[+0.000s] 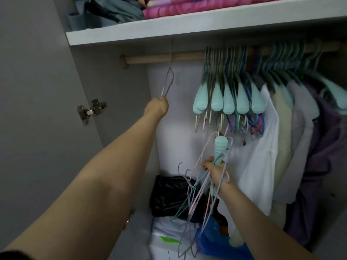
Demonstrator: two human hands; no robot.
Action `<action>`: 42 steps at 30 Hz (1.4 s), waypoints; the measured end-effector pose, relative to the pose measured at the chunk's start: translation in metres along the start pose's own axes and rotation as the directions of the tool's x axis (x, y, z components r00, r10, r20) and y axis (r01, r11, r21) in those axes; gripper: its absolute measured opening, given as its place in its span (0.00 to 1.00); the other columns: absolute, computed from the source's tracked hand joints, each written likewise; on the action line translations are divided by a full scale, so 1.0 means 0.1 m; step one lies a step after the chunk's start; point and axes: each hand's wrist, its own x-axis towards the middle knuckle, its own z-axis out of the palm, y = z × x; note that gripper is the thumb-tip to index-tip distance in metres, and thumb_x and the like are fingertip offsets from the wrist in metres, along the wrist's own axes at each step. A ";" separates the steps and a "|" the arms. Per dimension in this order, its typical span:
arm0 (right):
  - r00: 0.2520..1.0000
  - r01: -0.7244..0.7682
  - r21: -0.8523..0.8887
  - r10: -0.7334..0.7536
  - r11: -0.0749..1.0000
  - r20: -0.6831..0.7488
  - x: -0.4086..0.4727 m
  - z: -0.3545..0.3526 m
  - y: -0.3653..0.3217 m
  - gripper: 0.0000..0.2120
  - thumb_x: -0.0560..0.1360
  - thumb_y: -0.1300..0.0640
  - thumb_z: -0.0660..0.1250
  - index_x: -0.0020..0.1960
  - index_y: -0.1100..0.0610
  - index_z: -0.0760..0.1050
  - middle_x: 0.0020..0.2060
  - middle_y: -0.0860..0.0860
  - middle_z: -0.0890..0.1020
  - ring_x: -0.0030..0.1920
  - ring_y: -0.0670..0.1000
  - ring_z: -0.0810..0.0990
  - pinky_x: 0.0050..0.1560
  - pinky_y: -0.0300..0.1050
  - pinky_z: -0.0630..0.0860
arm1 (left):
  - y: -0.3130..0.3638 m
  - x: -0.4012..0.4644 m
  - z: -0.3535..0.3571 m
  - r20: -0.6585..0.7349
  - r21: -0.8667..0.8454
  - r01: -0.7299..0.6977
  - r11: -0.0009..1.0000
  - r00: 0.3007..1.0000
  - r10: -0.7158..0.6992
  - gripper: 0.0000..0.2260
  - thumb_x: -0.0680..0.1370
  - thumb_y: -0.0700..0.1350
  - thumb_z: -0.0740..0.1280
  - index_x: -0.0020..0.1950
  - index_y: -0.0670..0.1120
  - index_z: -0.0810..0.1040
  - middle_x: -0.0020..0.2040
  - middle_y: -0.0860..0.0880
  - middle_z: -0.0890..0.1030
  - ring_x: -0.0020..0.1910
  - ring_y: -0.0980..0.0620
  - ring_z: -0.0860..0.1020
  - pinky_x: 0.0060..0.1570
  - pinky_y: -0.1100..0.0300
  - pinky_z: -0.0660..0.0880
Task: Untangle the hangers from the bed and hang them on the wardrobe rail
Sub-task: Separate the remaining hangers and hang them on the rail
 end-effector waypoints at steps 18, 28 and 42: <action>0.995 -0.006 0.302 -0.025 0.953 0.101 -0.04 -0.09 -0.08 0.07 0.75 0.71 0.64 0.40 0.63 0.72 0.27 0.50 0.82 0.30 0.46 0.81 0.36 0.36 0.78 | -0.05 -0.52 0.35 0.319 -0.530 0.104 0.842 0.944 0.084 0.24 0.83 0.59 0.50 0.63 0.45 0.76 0.57 0.47 0.82 0.47 0.54 0.81 0.30 0.62 0.68; 0.940 -0.218 0.407 0.079 0.887 0.333 -0.20 -0.07 0.18 0.07 0.76 0.70 0.61 0.42 0.62 0.73 0.36 0.55 0.85 0.37 0.50 0.82 0.40 0.40 0.79 | -1.91 -1.68 1.09 0.060 -0.288 0.217 0.933 0.976 -0.209 0.19 0.76 0.57 0.64 0.35 0.44 0.69 0.32 0.48 0.73 0.37 0.42 0.76 0.37 0.58 0.66; 0.870 -0.450 0.550 0.205 0.704 0.450 -0.33 0.09 0.45 0.12 0.57 0.50 0.80 0.32 0.57 0.82 0.37 0.54 0.85 0.43 0.50 0.85 0.52 0.42 0.80 | -2.07 -2.29 0.86 -0.047 -0.240 0.298 0.924 0.947 -0.318 0.16 0.77 0.49 0.66 0.29 0.48 0.74 0.23 0.51 0.69 0.26 0.54 0.64 0.30 0.60 0.64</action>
